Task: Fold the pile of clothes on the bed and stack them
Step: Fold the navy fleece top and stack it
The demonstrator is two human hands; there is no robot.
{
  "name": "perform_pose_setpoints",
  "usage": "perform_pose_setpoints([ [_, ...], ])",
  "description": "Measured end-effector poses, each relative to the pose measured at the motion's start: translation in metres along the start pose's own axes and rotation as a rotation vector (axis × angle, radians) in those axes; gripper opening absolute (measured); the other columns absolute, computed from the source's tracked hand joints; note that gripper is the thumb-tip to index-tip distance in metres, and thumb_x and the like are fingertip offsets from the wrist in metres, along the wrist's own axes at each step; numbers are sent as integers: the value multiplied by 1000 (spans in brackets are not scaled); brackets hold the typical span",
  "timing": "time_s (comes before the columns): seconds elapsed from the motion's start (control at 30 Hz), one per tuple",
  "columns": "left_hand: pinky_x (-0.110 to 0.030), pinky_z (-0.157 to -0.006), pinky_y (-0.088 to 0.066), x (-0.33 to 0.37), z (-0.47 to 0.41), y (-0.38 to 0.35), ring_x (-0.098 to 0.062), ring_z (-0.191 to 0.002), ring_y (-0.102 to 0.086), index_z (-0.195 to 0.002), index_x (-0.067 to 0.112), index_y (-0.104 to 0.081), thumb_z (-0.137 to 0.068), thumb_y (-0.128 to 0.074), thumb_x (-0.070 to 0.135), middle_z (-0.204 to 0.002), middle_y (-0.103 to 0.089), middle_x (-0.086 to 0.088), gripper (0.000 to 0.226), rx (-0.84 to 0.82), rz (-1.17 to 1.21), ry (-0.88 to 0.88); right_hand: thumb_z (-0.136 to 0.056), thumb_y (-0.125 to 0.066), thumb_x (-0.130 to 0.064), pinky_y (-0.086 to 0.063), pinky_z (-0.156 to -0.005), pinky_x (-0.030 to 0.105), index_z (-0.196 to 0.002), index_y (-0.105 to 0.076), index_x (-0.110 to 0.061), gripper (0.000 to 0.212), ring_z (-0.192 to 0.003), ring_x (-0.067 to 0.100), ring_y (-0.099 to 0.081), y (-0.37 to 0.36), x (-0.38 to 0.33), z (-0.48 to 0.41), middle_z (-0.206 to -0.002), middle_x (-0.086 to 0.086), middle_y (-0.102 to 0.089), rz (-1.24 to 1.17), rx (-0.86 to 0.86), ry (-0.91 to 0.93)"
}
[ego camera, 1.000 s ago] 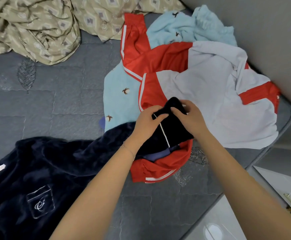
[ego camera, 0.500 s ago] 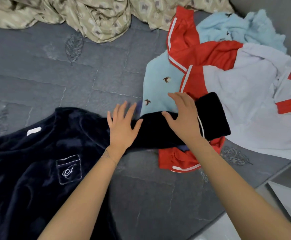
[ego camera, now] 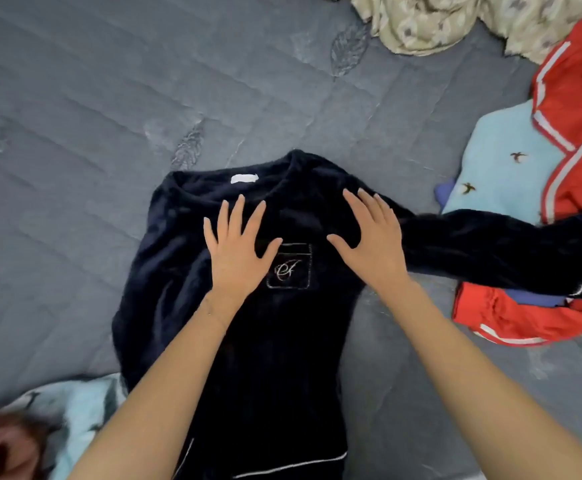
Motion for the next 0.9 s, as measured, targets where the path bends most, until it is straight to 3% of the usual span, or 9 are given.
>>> perform_pose_setpoints([
  [0.27,-52,-117,4,-150,50,16,-29,-150,-6,-153,26,-27,-97,-47,49,-161,-16,-8,63,15,39,202,-89,-65,-42,-7,-121,46,-152,-29,-26,74,-150,26,-11,-89,-105,4,-159,4,-25,47,-138,118],
  [0.4,-50,-118,-6,-204,64,10,-28,-147,-17,-154,25,-21,-102,-39,42,-160,-20,-9,58,-29,166,444,-90,-63,-44,-4,-120,46,-153,-26,-27,75,-150,26,-8,-125,-143,7,-161,4,-21,78,-210,144],
  [0.5,-42,-110,-26,-239,72,-2,-34,-136,-38,-147,10,-35,-106,-32,34,-149,-41,-16,48,-70,501,687,-91,-61,-45,-2,-120,46,-153,-24,-28,75,-150,25,-5,-149,-167,10,-162,3,-17,87,-275,153],
  [0.6,-36,-96,-35,-263,78,-11,-40,-122,-50,-124,-11,-54,-107,-30,27,-129,-55,-30,48,-89,731,870,-93,-58,-46,1,-120,45,-154,-22,-29,72,-150,23,-2,-169,-187,12,-162,1,-15,90,-329,174],
  [0.7,-36,-80,-42,-274,76,-17,-35,-96,-61,-92,-8,-65,-104,-40,20,-96,-64,-28,39,-132,779,855,-98,-50,-42,2,-120,43,-154,-22,-30,64,-150,22,-2,-183,-208,10,-162,-1,-15,82,-346,200],
  [0.77,-27,-68,-43,-271,75,-24,-22,-76,-60,-86,3,-65,-102,-47,22,-73,-62,-10,31,-254,901,830,-101,-44,-39,0,-120,43,-154,-22,-30,58,-150,20,-3,-193,-223,8,-162,-2,-15,91,-362,231],
  [0.83,-21,-62,-49,-261,76,-28,-13,-68,-65,-100,12,-66,-100,-51,30,-76,-67,0,23,-421,1029,787,-102,-42,-38,-2,-120,43,-153,-22,-30,55,-150,19,-4,-203,-238,6,-162,-3,-16,91,-388,264],
  [0.9,-21,-66,-55,-249,78,-28,-12,-80,-71,-111,20,-63,-98,-54,37,-93,-73,1,23,-558,1149,716,-103,-41,-37,-1,-120,43,-153,-22,-30,54,-150,18,-4,-212,-253,6,-162,-4,-17,106,-423,318],
])
Point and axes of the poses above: each hand's wrist, its own z-axis away from the middle knuckle, its own y-axis out of the back of the hand, x = y × z, the point moved 7 cm from there along -z, towards the middle knuckle
